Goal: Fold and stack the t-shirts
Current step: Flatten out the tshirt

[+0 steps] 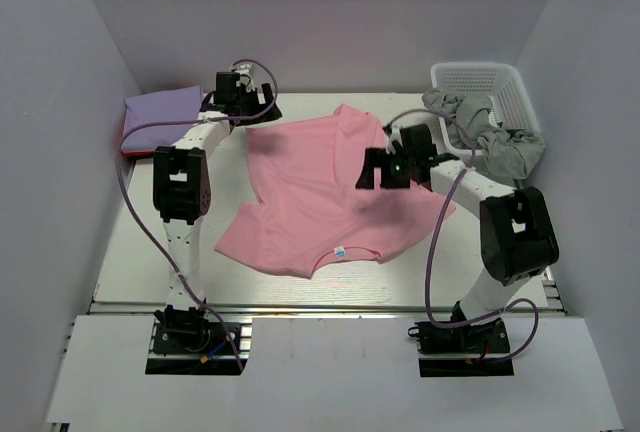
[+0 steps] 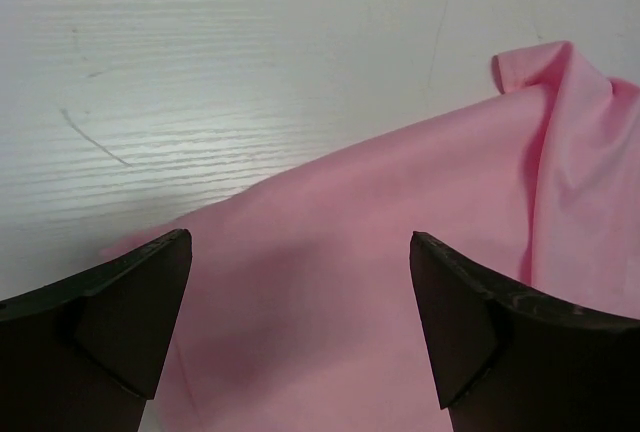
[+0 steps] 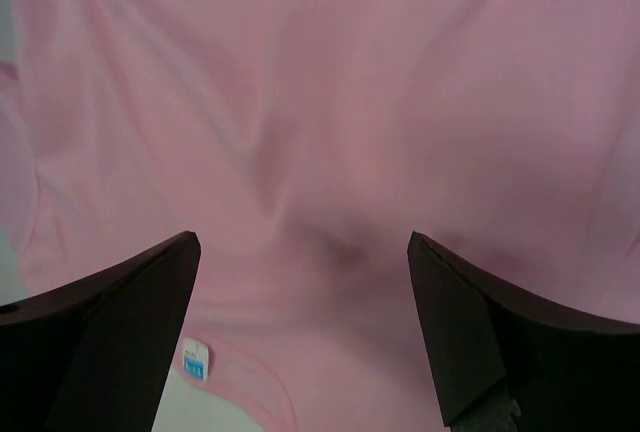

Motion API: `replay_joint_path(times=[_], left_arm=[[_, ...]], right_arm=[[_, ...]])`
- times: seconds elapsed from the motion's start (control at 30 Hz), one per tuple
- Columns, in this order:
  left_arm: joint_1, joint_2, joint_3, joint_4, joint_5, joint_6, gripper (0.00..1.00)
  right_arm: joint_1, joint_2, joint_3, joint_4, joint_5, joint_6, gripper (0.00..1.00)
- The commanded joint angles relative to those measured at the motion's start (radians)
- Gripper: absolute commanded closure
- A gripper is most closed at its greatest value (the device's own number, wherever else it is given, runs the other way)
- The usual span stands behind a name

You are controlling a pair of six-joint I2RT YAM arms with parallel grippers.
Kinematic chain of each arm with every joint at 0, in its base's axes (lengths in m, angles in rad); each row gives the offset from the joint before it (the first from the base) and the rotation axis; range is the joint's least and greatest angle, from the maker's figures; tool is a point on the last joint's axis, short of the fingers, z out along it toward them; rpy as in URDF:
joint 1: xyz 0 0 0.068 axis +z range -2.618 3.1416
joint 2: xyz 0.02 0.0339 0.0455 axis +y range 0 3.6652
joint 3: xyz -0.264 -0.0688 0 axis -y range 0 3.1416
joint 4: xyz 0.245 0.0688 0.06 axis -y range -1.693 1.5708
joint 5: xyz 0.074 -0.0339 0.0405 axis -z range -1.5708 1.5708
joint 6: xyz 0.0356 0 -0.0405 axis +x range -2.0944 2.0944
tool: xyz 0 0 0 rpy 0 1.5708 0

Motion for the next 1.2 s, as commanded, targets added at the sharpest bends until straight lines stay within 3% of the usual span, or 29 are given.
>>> replay_joint_path(times=[0.0,0.2,0.37,0.4,0.47,0.6,0.63,0.67,0.7,0.73,0.8,0.87,0.9,0.97,1.0,1.17], left_arm=[[-0.005,0.042,-0.024,-0.007,0.042,-0.023,0.0],[-0.005,0.001,-0.223,0.002,-0.057,-0.045,0.0],[0.018,-0.207,-0.518,-0.116,-0.206,-0.214,0.0],[0.018,-0.258,-0.678,-0.116,-0.259,-0.25,0.0],[-0.002,-0.359,-0.838,-0.084,-0.283,-0.313,0.0],[-0.054,-0.574,-1.232,0.002,-0.051,-0.367,0.0],[-0.084,-0.652,-1.283,0.011,-0.01,-0.367,0.0],[-0.1,-0.695,-1.354,0.002,0.039,-0.379,0.0],[-0.121,-0.741,-1.385,-0.007,0.053,-0.367,0.0],[-0.163,-0.794,-1.413,-0.016,0.064,-0.355,0.0],[-0.194,-0.929,-1.437,-0.067,0.105,-0.26,0.0],[-0.237,-0.999,-1.392,-0.124,0.157,-0.193,0.0],[-0.255,-1.068,-1.382,-0.109,0.197,-0.172,0.0],[-0.278,-1.127,-1.361,-0.052,0.339,-0.162,0.0],[-0.295,-1.182,-1.35,-0.038,0.34,-0.152,0.0],[-0.304,-1.26,-1.253,-0.063,0.15,-0.125,0.0]], right_arm=[[-0.006,-0.095,-0.163,-0.06,-0.004,0.12,0.1],[-0.014,-0.128,-0.332,-0.044,0.022,0.18,0.1],[-0.031,0.047,-0.21,-0.137,0.146,0.182,0.1],[-0.033,0.111,-0.103,-0.145,0.211,0.182,0.1],[-0.054,0.243,0.029,-0.177,0.227,0.16,0.1],[-0.077,0.505,0.403,-0.235,0.192,0.041,0.1],[-0.083,0.55,0.674,-0.284,0.168,-0.029,0.1],[-0.082,0.704,0.774,-0.304,0.116,-0.068,0.1],[-0.082,0.752,0.875,-0.356,0.114,-0.109,0.1],[-0.082,0.835,1.165,-0.376,0.122,-0.142,0.1],[-0.076,0.876,1.295,-0.358,0.087,-0.183,0.1],[-0.074,0.809,1.182,-0.285,0.007,-0.202,0.1],[-0.066,0.656,1.028,-0.134,-0.006,-0.22,0.1],[-0.056,0.562,0.821,-0.046,-0.041,-0.232,0.1],[-0.049,0.465,0.798,-0.051,-0.039,-0.236,0.1],[-0.019,0.318,0.703,-0.194,0.01,-0.236,0.1]])
